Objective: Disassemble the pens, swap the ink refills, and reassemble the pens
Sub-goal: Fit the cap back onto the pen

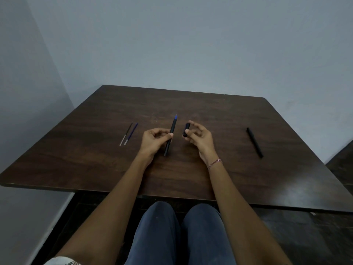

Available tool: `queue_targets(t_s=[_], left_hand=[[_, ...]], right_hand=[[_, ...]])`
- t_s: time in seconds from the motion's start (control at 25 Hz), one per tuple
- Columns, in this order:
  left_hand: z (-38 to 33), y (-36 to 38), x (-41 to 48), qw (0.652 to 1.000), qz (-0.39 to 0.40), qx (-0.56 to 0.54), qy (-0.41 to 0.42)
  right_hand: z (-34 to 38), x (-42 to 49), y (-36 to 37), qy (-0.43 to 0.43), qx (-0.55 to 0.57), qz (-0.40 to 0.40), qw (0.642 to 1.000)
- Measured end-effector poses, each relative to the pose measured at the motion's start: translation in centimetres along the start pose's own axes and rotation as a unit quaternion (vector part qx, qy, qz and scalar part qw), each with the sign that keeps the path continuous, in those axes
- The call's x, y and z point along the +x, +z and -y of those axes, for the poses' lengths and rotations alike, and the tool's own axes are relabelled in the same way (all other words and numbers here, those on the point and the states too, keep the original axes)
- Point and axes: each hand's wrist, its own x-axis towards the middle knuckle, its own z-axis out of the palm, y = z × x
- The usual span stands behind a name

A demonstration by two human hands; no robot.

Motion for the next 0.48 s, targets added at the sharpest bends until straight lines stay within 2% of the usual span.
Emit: queue_targets(t_s=[0.36, 0.48], left_hand=[[-0.48, 0.25, -0.62, 0.989, 0.097, 0.115, -0.007], [-0.57, 0.24, -0.69, 0.987, 0.107, 0.121, -0.005]], right_hand=[[0.87, -0.24, -0.75, -0.034, 0.175, -0.086, 0.98], [0.94, -0.24, -1.01, -0.039, 0.202, -0.087, 0.975]])
